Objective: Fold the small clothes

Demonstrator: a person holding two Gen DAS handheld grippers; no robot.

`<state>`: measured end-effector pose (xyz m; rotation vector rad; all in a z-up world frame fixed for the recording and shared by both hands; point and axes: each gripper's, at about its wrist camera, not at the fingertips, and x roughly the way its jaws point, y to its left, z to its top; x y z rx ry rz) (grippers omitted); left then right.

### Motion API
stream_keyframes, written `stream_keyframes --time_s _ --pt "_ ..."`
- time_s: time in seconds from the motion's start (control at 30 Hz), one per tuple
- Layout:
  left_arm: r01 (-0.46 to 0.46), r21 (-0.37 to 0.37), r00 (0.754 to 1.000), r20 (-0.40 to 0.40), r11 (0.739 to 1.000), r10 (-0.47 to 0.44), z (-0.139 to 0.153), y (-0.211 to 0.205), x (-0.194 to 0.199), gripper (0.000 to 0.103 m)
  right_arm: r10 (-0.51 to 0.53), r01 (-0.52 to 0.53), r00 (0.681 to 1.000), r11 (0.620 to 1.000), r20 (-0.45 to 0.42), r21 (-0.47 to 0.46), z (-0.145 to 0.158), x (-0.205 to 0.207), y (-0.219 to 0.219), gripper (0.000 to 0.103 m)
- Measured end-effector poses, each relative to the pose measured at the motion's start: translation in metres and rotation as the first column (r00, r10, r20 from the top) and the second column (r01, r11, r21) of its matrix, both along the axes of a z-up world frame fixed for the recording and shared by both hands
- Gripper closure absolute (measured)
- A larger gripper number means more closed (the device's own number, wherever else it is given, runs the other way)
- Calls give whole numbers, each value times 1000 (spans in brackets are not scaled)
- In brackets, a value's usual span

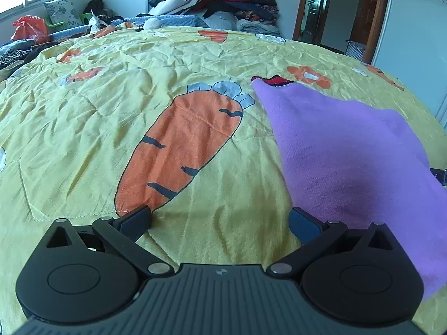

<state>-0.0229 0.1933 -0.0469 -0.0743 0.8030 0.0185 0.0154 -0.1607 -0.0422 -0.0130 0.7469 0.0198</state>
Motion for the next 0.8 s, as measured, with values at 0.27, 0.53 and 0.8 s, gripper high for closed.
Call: stream_keyframes --time_s 0.27,0.53,0.8 --pt "-24 13 1000 19 1000 24 -2 -6 0 0 1 -1 1000 1000 0 -1 0 0 0 0" --pt "-24 18 999 46 1000 23 -4 -7 -1 0 3 -3 1000 1000 -2 -3 1 0 0 0" --pt "-17 28 997 76 999 15 -7 -7 -4 0 4 -4 1000 1000 -2 -3 1 0 0 0"
